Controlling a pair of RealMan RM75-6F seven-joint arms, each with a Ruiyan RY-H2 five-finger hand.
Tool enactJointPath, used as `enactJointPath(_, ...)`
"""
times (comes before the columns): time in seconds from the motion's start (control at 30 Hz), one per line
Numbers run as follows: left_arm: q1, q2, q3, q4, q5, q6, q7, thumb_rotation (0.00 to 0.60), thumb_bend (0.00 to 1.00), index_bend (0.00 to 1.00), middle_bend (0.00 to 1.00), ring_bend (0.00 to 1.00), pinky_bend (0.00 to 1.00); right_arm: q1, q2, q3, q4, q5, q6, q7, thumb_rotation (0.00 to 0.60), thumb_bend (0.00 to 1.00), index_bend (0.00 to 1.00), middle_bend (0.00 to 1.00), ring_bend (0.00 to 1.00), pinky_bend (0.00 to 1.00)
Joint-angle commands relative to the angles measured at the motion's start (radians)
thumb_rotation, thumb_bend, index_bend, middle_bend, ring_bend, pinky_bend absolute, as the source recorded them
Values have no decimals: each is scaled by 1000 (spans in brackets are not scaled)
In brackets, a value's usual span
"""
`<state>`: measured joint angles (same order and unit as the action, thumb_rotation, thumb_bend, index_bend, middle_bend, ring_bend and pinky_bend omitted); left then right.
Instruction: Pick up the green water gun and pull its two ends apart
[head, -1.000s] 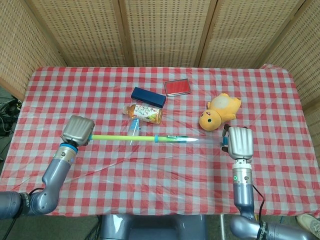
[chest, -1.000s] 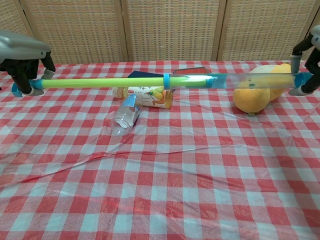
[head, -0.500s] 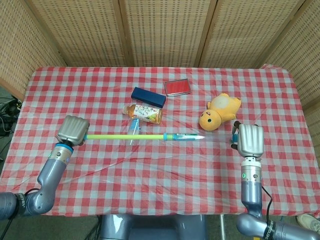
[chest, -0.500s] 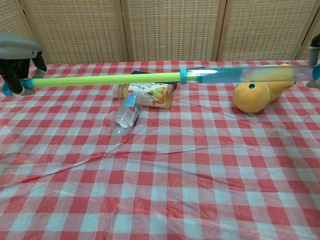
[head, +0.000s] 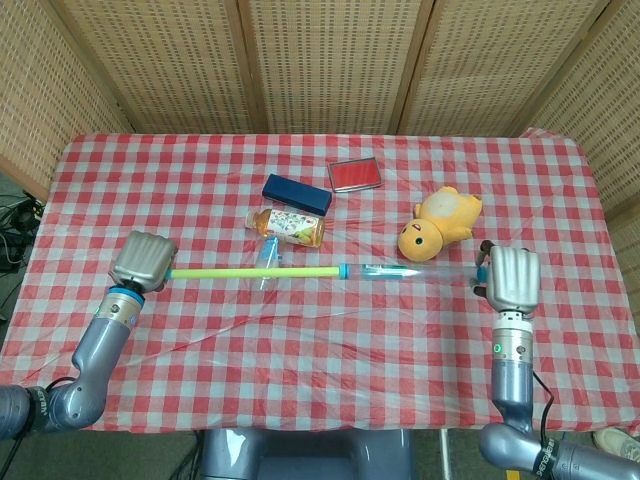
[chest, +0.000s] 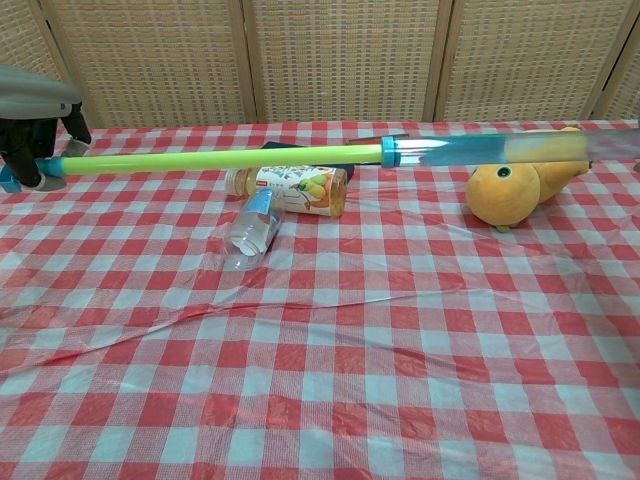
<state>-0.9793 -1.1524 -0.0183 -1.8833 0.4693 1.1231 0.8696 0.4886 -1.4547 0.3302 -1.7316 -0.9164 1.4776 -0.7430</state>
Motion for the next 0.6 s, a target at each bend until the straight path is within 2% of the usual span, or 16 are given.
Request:
enactJointPath(0.03, 4, 2, -2, 0, 20, 3, -7, 600, 563, 815, 958, 851, 755, -1, 5, -4, -2, -4, -4, 10, 600, 330, 679, 999, 994, 624)
enactJointPath(0.07, 6, 2, -2, 1, 28, 4, -10, 600, 527, 761, 934, 828, 722, -1, 7, -8, -2, -11, -8, 17, 600, 318, 642, 981, 967, 616)
enactJointPath(0.13, 7, 8, 2, -6, 27, -3, -6, 600, 422, 606, 788, 697, 623, -2, 13, -20, 1, -26, -15, 23, 600, 288, 541, 889, 867, 562)
enactJointPath(0.2, -1, 20, 8, -18, 10, -23, 7, 600, 292, 415, 514, 465, 470, -2, 18, -32, 3, -33, -23, 19, 600, 256, 397, 712, 714, 432)
enactJointPath(0.27, -8, 30, 11, -29, -8, -43, 15, 600, 221, 305, 333, 322, 350, -1, 21, -35, 4, -32, -29, 19, 600, 236, 229, 480, 501, 256)
enactJointPath(0.3, -11, 35, 12, -35, -15, -52, 15, 600, 190, 257, 247, 256, 294, 0, 22, -35, 6, -32, -32, 21, 600, 232, 157, 385, 404, 205)
enactJointPath(0.33, -14, 40, 13, -41, -22, -62, 14, 600, 173, 224, 189, 208, 257, 1, 22, -35, 9, -33, -34, 23, 600, 229, 116, 334, 351, 185)
enactJointPath(0.4, -23, 58, 12, -57, -46, -90, 11, 600, 155, 186, 123, 150, 212, 1, 22, -32, 17, -28, -38, 34, 600, 226, 51, 246, 264, 162)
enactJointPath(0.6, -24, 71, 14, -58, -36, -103, -17, 600, 147, 155, 65, 82, 148, -2, 18, -42, 28, -33, -41, 49, 600, 224, 47, 223, 245, 156)
